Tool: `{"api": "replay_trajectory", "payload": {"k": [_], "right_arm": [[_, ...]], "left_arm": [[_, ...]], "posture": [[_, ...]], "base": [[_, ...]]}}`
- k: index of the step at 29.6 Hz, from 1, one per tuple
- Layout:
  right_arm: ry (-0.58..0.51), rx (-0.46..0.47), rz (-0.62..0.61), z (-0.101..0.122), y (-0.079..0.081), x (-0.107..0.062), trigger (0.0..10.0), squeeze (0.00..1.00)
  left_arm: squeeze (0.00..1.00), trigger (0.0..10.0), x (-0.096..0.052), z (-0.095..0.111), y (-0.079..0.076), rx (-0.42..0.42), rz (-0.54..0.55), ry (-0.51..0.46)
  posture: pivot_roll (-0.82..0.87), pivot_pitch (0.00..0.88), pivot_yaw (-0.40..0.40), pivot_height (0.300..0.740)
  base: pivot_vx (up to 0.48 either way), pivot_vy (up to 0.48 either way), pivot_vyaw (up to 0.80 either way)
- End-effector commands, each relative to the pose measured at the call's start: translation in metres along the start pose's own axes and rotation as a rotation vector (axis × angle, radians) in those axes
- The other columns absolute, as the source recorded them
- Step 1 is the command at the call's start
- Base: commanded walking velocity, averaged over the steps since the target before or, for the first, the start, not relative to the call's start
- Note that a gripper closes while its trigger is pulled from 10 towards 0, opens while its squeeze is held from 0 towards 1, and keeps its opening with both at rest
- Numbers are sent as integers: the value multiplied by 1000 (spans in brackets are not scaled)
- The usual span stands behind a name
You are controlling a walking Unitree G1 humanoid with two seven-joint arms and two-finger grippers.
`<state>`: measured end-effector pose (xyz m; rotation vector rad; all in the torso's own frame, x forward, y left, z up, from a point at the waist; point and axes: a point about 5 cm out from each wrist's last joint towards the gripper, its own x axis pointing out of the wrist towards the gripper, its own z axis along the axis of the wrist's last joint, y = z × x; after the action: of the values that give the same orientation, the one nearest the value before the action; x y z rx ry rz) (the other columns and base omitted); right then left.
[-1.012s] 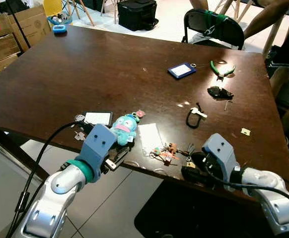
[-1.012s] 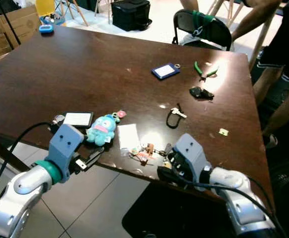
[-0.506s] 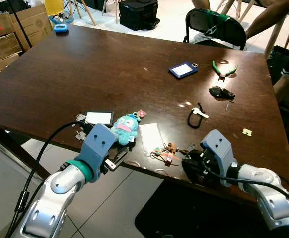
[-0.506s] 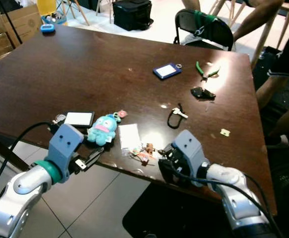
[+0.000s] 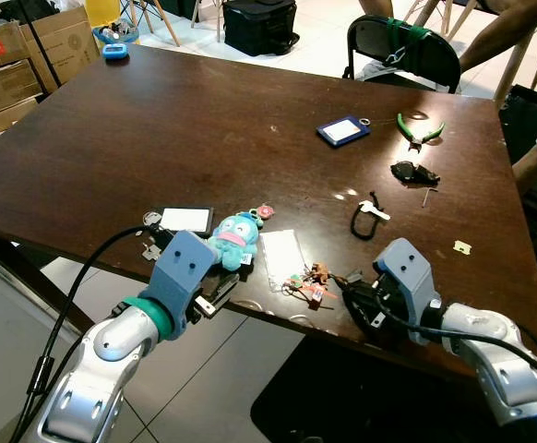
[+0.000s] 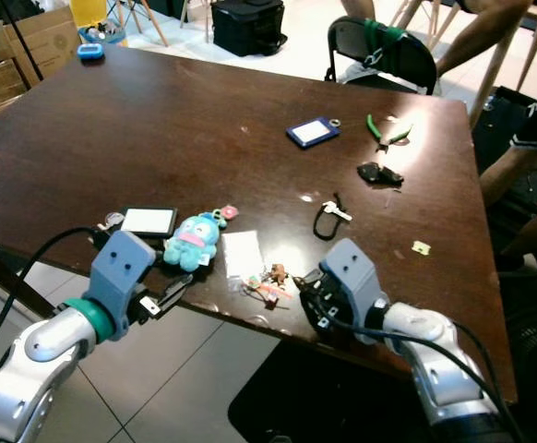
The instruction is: Hang keys on a hook
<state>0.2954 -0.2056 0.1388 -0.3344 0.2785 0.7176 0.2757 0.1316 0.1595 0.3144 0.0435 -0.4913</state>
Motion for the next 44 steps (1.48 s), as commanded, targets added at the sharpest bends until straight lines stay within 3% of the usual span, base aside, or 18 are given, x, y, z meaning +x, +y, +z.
{"api": "replay_trajectory", "payload": {"k": [1,6,7,10,11,12,13,16,19,25,34,36,39,44], "right_arm": [[-38,28,-2,3,4,0,0,0],[-82,39,-26,10,4,1,0,0],[-178,61,-88,26,4,2,10000,0],[-178,61,-88,26,4,2,10000,0],[-309,104,-168,47,6,3,10000,0],[-309,104,-168,47,6,3,10000,0],[-426,152,-236,66,11,2,10000,0],[-426,152,-236,66,11,2,10000,0],[-580,210,-331,93,15,-3,10000,0],[-669,230,-413,110,9,-10,10000,0],[-631,194,-472,99,11,-4,10000,0],[-575,162,-519,83,19,-1,10000,0],[-559,140,-555,78,24,-1,10000,0],[-568,141,-570,80,28,-1,10000,0]], "left_arm": [[0,10000,-2,-8,-1,-10,3,37],[0,10000,-2,-8,0,-10,5,36],[0,10000,-2,-7,1,-13,21,27],[0,10000,-2,-7,1,-13,21,27],[0,10000,-2,0,6,-55,66,-1],[0,10000,-2,0,6,-55,66,-1],[0,10000,-1,9,9,-88,99,-36],[0,10000,-1,9,9,-88,99,-36],[0,10000,1,23,8,-124,121,-86],[0,10000,3,24,5,-130,123,-92],[0,10000,3,23,7,-112,168,-103],[0,10000,-2,22,15,-77,263,-122],[0,10000,-6,20,21,-78,341,-126],[0,10000,-8,19,23,-91,386,-128]], "posture": [[-102,127,114,740],[-102,127,115,740],[-109,123,116,740],[-109,123,116,740],[-113,122,119,740],[-113,122,119,740],[-116,121,122,740],[-116,121,122,740],[-117,121,124,740],[-120,119,124,740],[-119,113,119,740],[-121,101,116,740],[-126,86,112,740],[-131,68,102,740]], "base": [[0,0,0],[0,0,0],[0,0,0],[0,0,0],[0,0,0],[0,0,0],[0,0,0],[0,0,0],[0,0,0],[0,0,0],[0,0,0],[0,0,0],[0,0,0],[0,0,0]]}}
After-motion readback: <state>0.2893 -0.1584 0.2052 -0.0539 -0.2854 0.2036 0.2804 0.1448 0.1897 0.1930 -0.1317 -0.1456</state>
